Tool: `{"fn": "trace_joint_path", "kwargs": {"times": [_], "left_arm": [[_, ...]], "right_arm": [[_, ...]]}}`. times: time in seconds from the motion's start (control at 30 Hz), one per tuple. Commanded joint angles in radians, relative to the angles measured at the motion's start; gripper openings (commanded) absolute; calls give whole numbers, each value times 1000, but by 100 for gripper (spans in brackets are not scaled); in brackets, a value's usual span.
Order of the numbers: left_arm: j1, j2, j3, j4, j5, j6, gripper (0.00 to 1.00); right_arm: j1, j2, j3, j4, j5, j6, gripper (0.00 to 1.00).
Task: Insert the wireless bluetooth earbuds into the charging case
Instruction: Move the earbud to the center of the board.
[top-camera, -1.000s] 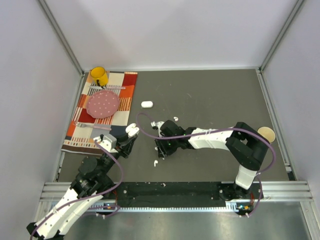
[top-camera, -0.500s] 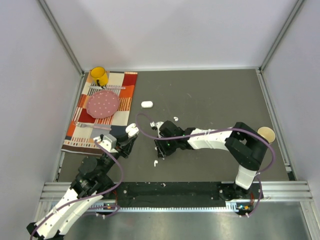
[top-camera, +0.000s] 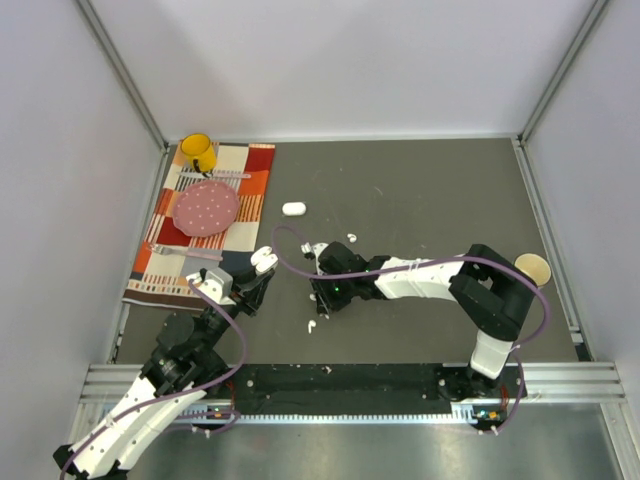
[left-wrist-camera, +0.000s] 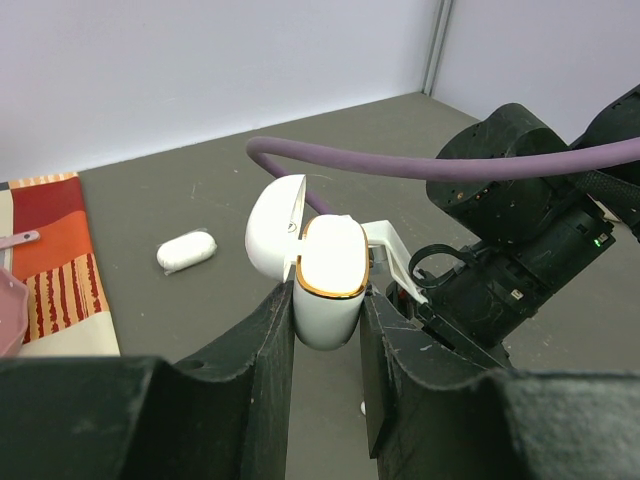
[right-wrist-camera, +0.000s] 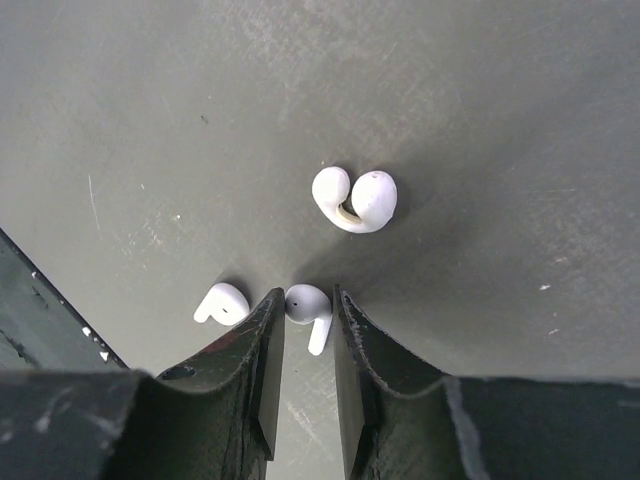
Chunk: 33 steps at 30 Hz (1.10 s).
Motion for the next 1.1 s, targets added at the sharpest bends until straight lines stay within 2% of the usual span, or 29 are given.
{"fn": "trace_joint_path", "kwargs": {"times": [0.0,0.23,0.67,0.77,0.9,1.07], "left_arm": [[3,-168,32,32,-9,-13,0],[3,-168,31,32,-7,-14,0],[3,-169,20,40,-9,-19,0],[3,-168,17,41,-9,-19,0],[3,-168,17,41,-7,-20,0],[3,-168,21,41,-9,-22,0]], "right_arm": [[18,-3,-5,2,72,25,24],[18,-44,-41,-9,209,101,23],[18,-110,-116,-33,373,245,24],[17,-106,-114,-44,382,265,30],[18,-109,-111,-45,375,256,44],[18,-109,-93,-56,375,209,49]]}}
